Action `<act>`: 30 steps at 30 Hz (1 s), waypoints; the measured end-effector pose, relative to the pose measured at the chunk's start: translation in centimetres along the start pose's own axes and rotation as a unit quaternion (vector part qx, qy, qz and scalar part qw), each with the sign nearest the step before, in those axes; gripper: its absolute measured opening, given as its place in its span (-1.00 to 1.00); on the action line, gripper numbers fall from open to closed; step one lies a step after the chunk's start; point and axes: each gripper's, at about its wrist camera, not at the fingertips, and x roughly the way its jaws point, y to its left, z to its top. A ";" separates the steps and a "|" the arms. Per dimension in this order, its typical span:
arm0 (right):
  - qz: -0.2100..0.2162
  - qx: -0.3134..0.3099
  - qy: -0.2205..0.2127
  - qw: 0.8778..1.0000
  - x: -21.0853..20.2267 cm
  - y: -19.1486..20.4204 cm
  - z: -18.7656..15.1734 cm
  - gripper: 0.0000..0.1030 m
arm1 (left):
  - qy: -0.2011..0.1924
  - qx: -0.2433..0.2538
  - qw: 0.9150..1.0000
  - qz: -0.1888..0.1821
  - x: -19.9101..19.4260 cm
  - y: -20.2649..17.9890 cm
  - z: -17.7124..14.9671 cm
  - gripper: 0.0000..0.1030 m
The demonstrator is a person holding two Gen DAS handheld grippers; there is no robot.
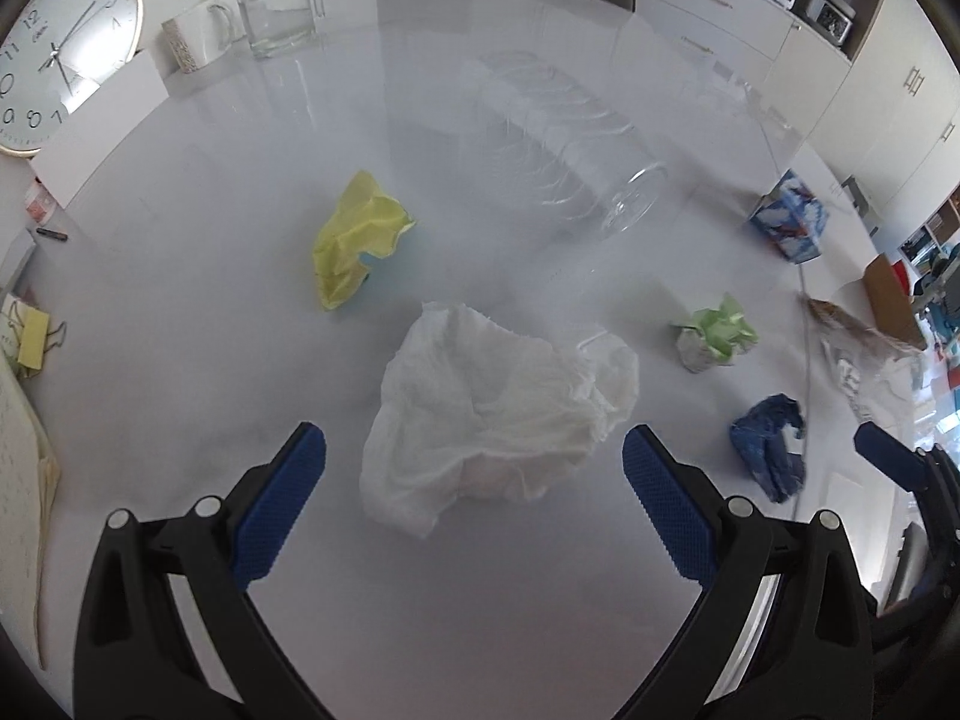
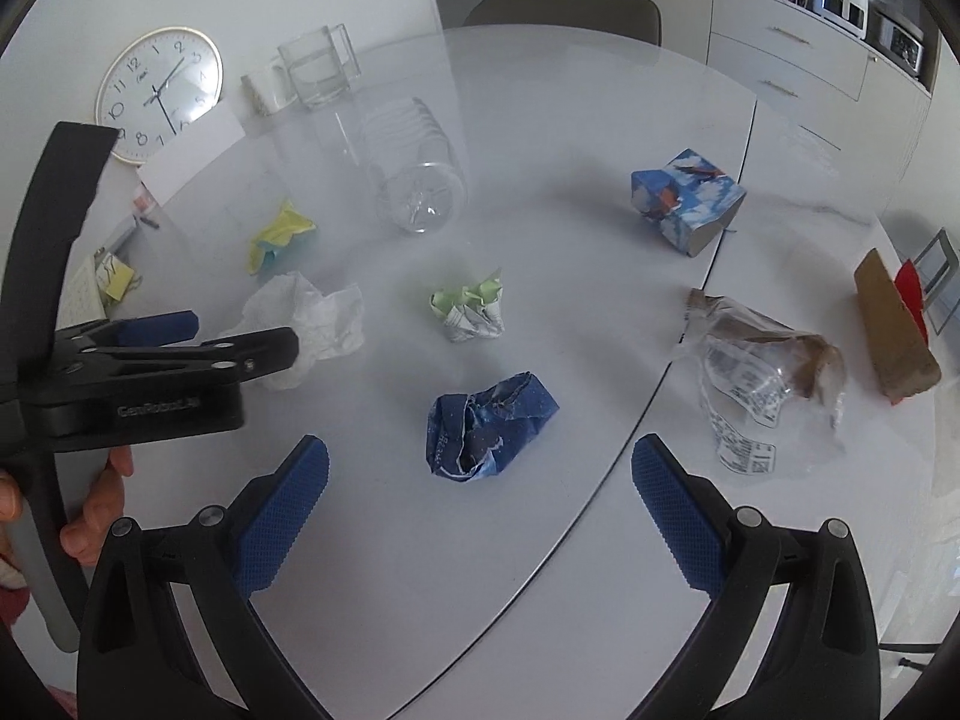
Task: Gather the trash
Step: 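Grasp the white tissue with the left tool while the right tool grasps the blue crumpled wrapper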
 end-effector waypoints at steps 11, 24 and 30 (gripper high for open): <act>0.000 -0.001 0.001 1.000 1.1 -0.9 0.4 0.95 | 0.012 0.002 1.000 0.006 1.4 -0.7 0.5 -0.01; 0.010 -0.039 0.003 0.999 4.2 0.4 1.3 0.32 | 0.000 -0.034 0.999 -0.016 -1.6 1.9 0.4 -0.59; 0.022 -0.035 0.004 0.999 3.7 0.3 1.2 -0.29 | -0.008 -0.040 0.999 -0.021 -2.9 2.7 0.0 -0.59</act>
